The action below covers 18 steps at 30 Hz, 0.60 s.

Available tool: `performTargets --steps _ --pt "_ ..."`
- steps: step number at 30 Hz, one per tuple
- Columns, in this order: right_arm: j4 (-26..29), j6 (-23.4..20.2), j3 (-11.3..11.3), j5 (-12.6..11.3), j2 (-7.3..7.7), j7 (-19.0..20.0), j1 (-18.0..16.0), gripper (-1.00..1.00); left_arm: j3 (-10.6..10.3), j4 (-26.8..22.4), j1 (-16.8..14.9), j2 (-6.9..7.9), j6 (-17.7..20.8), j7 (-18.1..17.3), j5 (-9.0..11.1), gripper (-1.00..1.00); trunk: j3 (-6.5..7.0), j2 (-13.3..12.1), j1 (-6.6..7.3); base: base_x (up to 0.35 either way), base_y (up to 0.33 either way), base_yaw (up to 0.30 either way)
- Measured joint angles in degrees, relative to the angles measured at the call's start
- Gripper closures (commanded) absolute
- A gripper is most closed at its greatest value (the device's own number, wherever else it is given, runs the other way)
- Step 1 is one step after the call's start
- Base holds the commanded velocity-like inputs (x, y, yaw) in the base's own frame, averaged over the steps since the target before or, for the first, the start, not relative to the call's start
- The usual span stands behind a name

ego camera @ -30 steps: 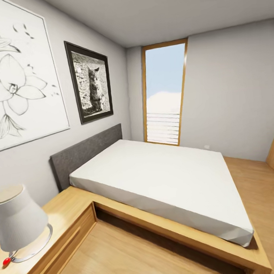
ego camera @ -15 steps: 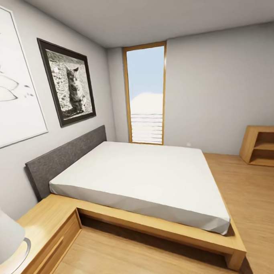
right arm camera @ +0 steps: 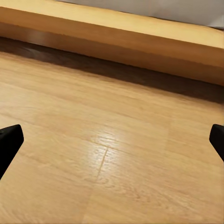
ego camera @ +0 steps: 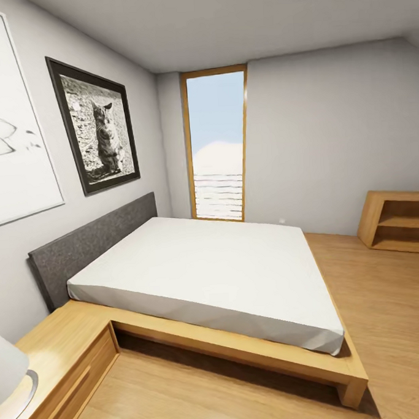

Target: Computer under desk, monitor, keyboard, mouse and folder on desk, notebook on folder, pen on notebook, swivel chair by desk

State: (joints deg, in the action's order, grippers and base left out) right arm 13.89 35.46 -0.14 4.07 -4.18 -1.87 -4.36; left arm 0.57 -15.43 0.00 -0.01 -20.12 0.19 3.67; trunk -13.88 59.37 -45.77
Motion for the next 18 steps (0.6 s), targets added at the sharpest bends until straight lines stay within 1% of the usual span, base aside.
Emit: performTargets --steps 6,18 --pt "-0.1 0.1 0.0 0.0 0.09 0.1 0.0 -1.0 0.0 0.0 0.0 -0.02 0.0 0.0 0.0 -1.0 0.16 0.0 0.0 0.0 0.0 -0.183" --pt "-0.1 -0.2 0.1 0.1 0.14 0.4 0.0 -1.0 0.0 0.0 0.0 -0.05 0.0 0.0 0.0 -1.0 0.62 0.0 0.0 0.0 0.0 -0.238"
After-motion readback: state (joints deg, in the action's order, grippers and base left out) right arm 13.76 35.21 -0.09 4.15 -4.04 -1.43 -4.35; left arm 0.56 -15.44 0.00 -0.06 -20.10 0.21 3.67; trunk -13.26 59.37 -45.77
